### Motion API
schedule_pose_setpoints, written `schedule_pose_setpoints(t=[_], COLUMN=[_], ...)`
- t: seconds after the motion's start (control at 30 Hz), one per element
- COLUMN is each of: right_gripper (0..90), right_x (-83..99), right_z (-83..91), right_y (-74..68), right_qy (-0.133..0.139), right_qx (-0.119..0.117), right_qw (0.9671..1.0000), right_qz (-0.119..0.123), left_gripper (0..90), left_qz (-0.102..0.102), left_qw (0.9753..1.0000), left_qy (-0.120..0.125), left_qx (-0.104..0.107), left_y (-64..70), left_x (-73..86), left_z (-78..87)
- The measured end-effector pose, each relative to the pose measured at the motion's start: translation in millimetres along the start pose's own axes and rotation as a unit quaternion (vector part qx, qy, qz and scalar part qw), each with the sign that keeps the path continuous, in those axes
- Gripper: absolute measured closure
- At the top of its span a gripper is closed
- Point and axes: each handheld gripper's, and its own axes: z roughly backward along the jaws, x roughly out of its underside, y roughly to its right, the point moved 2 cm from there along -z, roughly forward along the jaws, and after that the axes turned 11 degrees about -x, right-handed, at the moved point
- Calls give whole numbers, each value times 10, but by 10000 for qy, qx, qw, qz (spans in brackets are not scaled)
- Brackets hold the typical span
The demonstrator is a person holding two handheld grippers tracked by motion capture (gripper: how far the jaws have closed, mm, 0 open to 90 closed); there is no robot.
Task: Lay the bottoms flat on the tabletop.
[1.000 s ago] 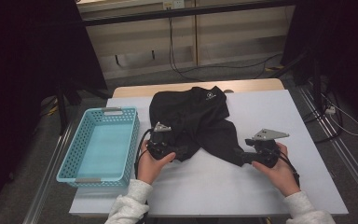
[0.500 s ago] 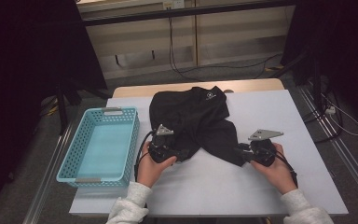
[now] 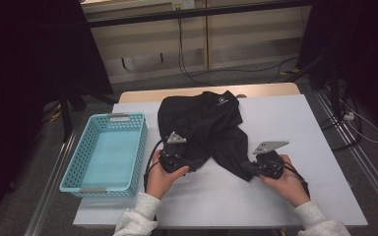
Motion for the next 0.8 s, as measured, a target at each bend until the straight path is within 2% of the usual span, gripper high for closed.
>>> schedule_pose_setpoints(t=[0.1,0.2,0.27,0.3,0.33,0.37,0.43,0.57,0.6,0.63,0.67,0.7,0.8], right_gripper=[879,870,800,764,743,736,710,675,670,666,660,643,624], right_x=[-8,-21,-41,-57,-75,-95,-122,-77,-58,-39,-20,0,73], right_z=[-51,-123,-134,-120,-92,-56,29,155,175,186,189,185,126], right_y=[-76,-134,-158,-170,-179,-174,-127,64,111,154,191,228,299], right_qy=[-84,-284,-271,-236,-143,-40,124,333,292,196,138,141,-47], right_qx=[-126,-185,-281,-315,-274,-209,38,433,690,953,1038,1011,1112], right_qw=[9999,9992,9990,9989,9991,9995,9998,9985,9972,9952,9945,9948,9936], right_qz=[44,191,210,245,282,252,160,-14,41,114,89,-3,-207], left_gripper=[149,149,148,147,146,146,146,146,146,146,145,145,145], left_qz=[68,-23,31,-48,-35,-41,-39,-89,-103,-26,-32,-101,-84], left_qw=[10000,10000,10000,10000,10000,10000,10000,10000,9999,10000,10000,9999,9999], left_qy=[11,12,34,15,28,22,43,-16,-10,21,23,1,4], left_qx=[43,9,4,-8,-75,9,34,-13,-54,-55,-61,-72,-76], left_y=[9,20,39,38,53,54,64,55,48,49,46,36,43], left_x=[-7,-10,-9,-9,-9,-13,-19,-10,-11,-14,-17,-20,-12], left_z=[-2,7,27,36,41,44,36,14,13,10,11,15,16])
